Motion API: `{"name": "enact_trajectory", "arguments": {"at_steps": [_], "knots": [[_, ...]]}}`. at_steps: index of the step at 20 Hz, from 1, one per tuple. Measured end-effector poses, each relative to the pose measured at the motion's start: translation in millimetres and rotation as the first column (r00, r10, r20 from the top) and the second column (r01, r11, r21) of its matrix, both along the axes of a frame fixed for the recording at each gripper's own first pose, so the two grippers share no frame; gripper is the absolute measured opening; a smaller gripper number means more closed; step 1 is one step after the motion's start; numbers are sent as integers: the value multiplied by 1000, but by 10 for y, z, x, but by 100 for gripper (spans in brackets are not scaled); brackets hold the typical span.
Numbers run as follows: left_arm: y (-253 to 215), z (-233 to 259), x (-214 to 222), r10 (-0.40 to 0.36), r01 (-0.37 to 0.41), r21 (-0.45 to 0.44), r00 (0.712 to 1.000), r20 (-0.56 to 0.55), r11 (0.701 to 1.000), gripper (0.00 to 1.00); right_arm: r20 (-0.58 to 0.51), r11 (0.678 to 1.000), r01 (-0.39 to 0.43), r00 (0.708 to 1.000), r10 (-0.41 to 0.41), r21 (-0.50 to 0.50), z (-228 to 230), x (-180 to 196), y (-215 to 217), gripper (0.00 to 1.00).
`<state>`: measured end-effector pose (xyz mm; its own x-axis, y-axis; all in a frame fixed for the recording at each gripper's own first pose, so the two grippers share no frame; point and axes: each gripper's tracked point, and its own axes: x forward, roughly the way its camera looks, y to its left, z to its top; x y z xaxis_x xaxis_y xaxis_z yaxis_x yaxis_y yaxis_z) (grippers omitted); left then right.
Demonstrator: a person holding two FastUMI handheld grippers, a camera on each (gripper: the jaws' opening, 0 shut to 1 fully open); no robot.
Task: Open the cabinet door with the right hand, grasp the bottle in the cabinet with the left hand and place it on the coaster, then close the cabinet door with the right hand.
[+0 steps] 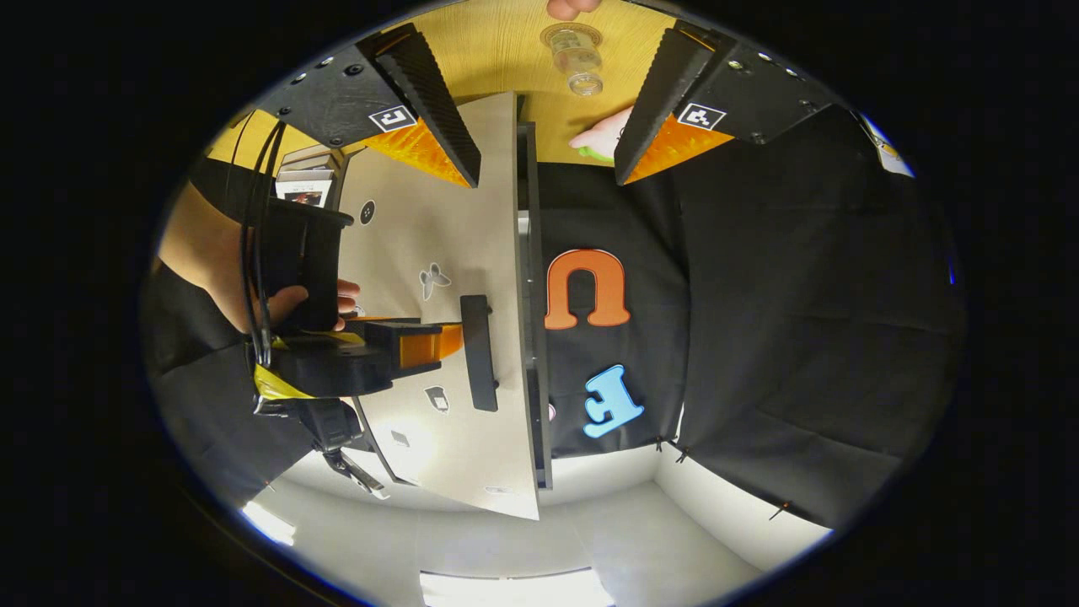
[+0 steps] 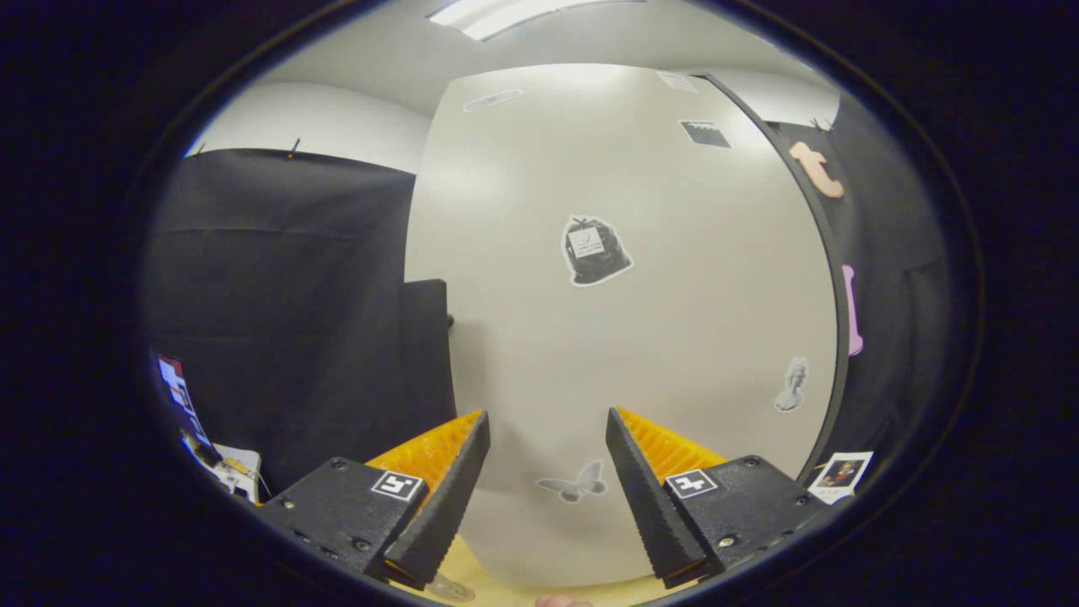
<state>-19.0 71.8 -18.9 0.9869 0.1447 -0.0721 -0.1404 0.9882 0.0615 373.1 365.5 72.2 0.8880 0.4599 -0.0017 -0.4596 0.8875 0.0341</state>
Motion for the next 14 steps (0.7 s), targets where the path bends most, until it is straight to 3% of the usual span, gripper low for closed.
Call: {"name": "enact_trajectory", "arguments": {"at_steps": [4, 7, 8, 14], "knots": [[-12, 2, -9, -3, 3, -6, 1000, -8, 1000, 96, 22, 1000, 29, 999, -29, -3, 33, -73, -180, 90], [-16, -5, -3, -13, 13, -2, 1000, -3, 1000, 100, 39, 998, 63, 997, -63, -2, -5, -343, -505, 91], [-23, -5, -1, -17, 17, -5, 1000, 0, 1000, 96, 48, 997, 77, 996, -77, 1, -15, -454, -622, 90], [-72, 19, 21, -60, 60, -18, 998, 20, 998, 96, 95, 968, 249, 965, -244, -43, -172, -1112, -1585, 91]]}}
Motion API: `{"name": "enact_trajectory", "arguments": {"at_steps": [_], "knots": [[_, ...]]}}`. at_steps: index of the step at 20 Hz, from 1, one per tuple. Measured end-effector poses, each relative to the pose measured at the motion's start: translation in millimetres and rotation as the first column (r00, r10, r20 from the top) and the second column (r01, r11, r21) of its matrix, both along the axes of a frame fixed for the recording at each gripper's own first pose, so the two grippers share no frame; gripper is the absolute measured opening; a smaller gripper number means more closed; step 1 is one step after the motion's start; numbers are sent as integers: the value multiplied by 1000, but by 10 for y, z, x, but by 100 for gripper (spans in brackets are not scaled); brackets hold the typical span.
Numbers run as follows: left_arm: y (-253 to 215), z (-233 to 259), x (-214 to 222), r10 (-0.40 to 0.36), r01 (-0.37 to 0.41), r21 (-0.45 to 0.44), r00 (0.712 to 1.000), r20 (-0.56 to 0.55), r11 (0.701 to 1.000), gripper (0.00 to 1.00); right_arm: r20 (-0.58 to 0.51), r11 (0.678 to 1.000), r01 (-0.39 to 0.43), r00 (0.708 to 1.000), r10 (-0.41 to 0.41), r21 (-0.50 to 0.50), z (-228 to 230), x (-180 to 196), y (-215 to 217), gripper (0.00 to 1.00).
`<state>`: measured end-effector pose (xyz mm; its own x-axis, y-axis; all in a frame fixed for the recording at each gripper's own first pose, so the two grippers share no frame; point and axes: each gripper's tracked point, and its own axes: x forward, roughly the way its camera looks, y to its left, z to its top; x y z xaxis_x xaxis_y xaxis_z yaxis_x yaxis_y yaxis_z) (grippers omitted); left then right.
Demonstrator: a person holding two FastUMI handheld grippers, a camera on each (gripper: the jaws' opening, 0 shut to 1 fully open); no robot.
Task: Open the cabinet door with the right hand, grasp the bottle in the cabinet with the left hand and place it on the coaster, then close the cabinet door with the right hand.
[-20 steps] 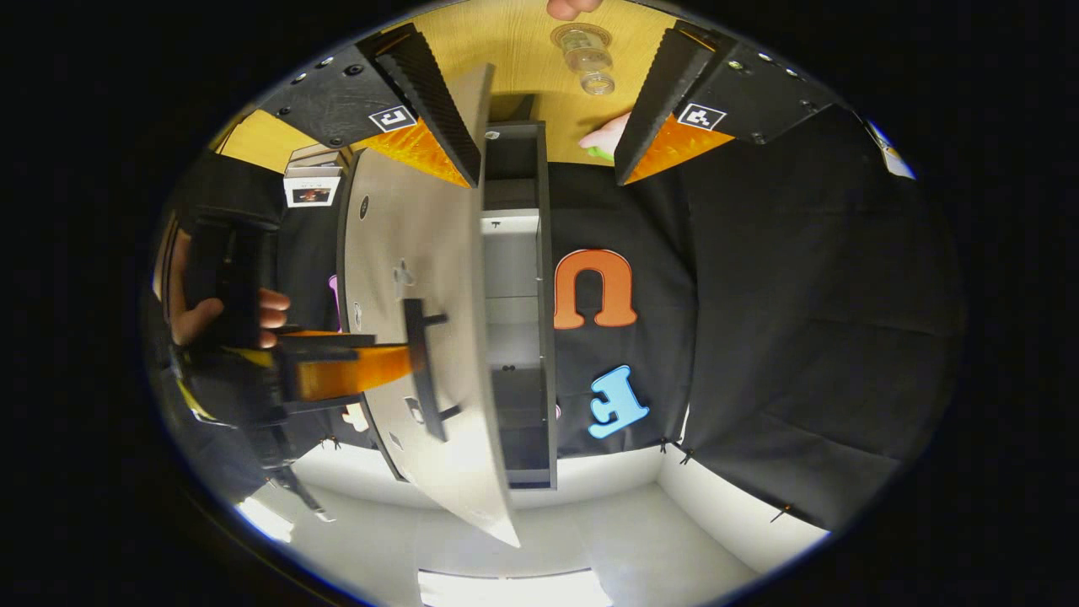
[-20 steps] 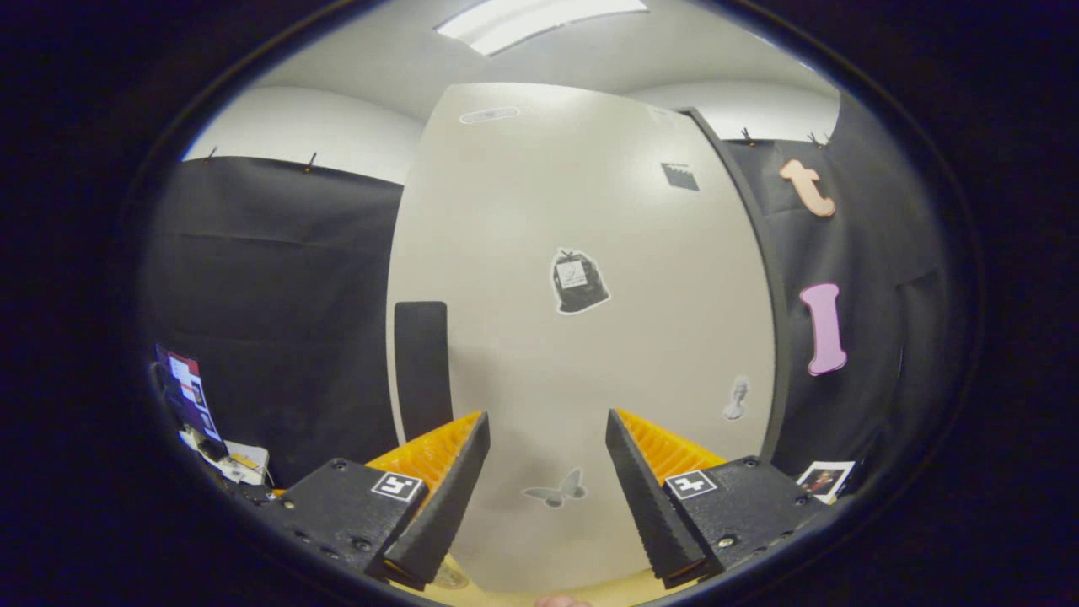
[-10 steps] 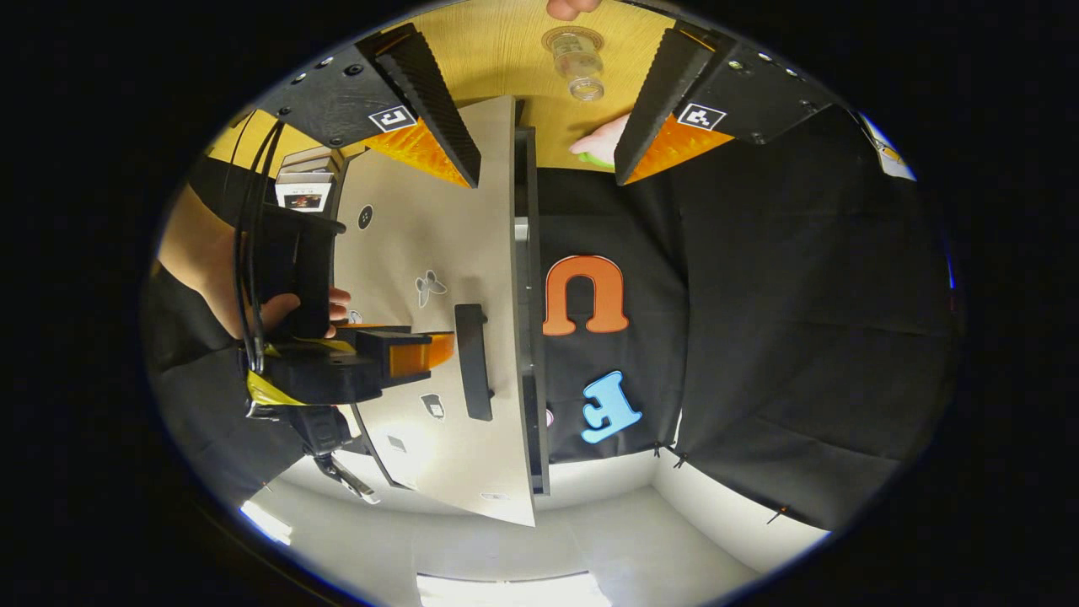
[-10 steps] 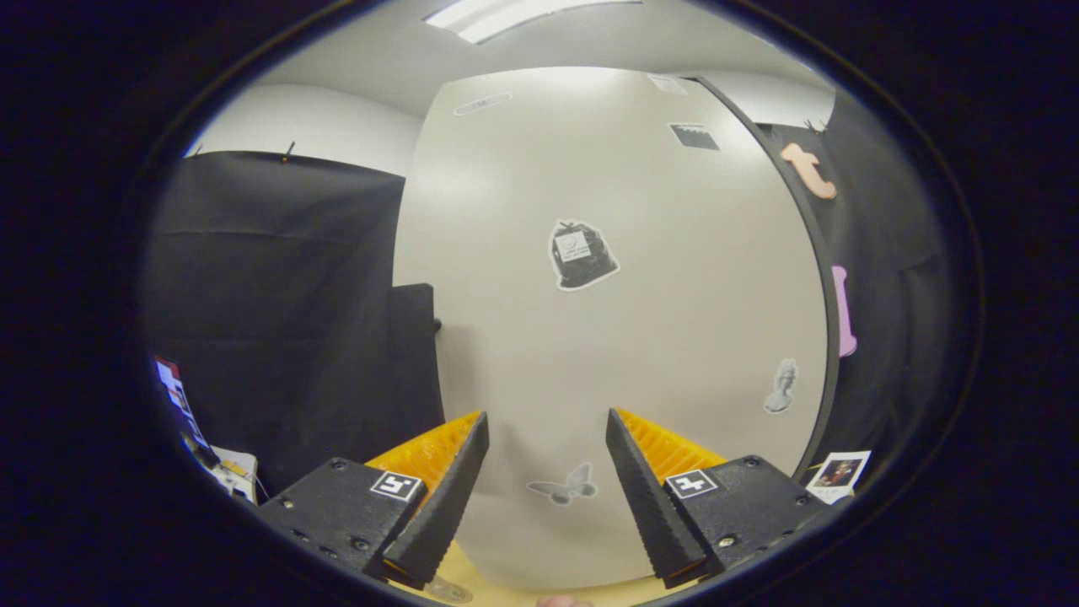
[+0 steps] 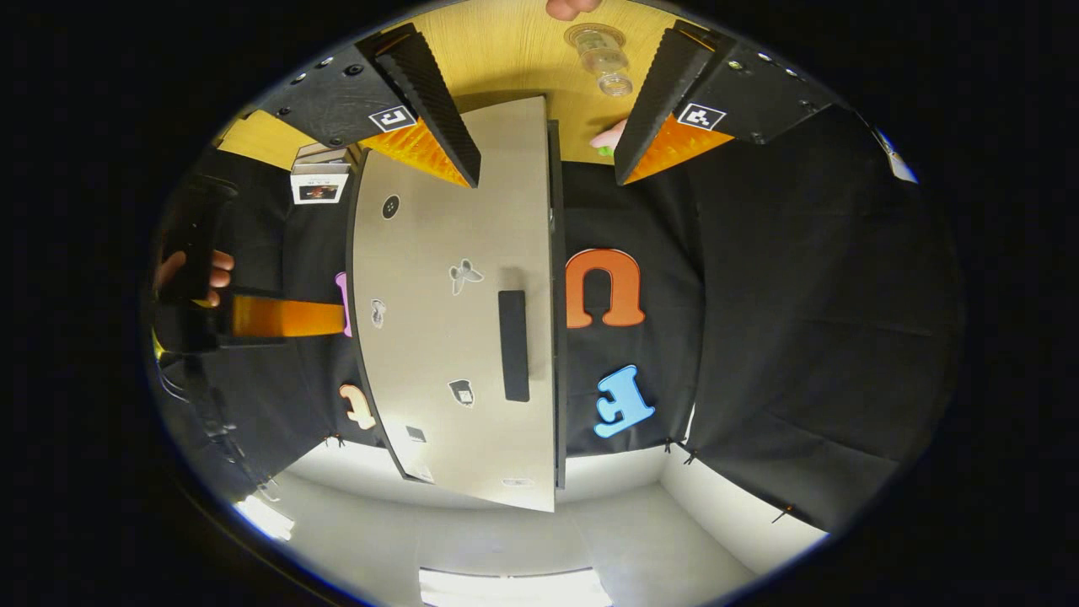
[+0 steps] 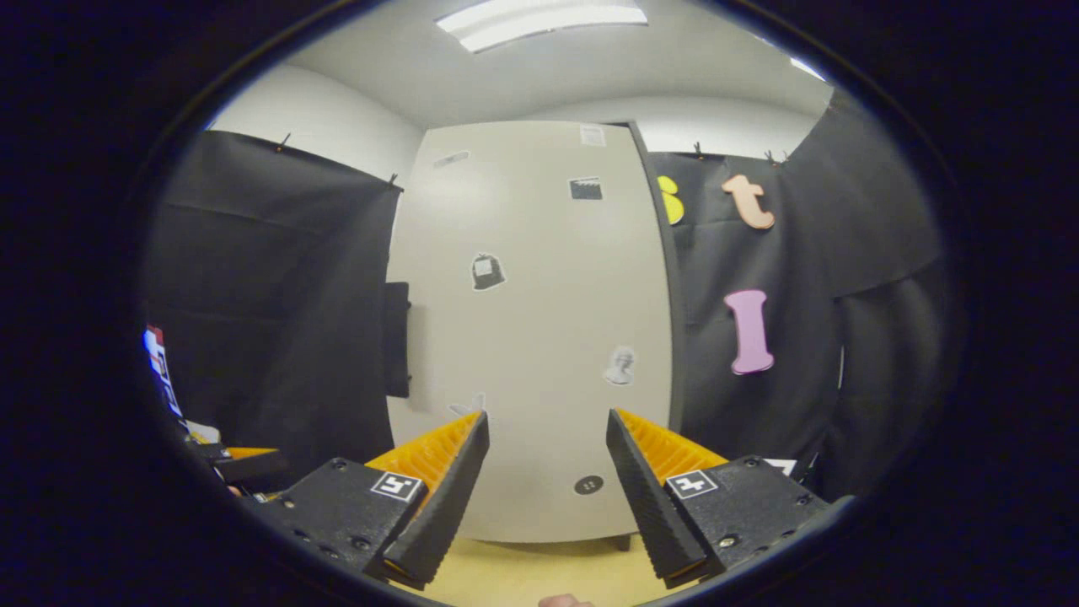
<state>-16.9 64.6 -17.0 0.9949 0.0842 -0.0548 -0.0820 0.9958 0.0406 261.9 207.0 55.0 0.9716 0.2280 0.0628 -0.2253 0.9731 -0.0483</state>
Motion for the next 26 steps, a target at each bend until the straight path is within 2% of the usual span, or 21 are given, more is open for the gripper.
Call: {"name": "enact_trajectory", "arguments": {"at_steps": [7, 11, 17, 22, 26], "knots": [[-70, 33, 12, -72, 72, -1, 997, 18, 997, 96, -9, 983, 180, 984, -180, 20, -88, -559, -904, 90], [-197, 64, -10, -84, 84, -7, 996, 21, 996, 96, -19, 967, 251, 968, -250, 45, -166, -642, -1171, 90], [-132, 124, -24, -55, 56, -7, 998, 41, 998, 96, -64, 952, 306, 950, -305, 4, -390, -766, -1381, 91], [-76, 140, -41, -33, 34, -7, 998, 50, 999, 96, -72, 958, 281, 958, -277, 61, -372, -783, -1334, 92], [-48, 131, -59, -22, 23, -17, 998, 50, 1000, 96, -55, 959, 278, 960, -275, 53, -343, -790, -1312, 91]]}}
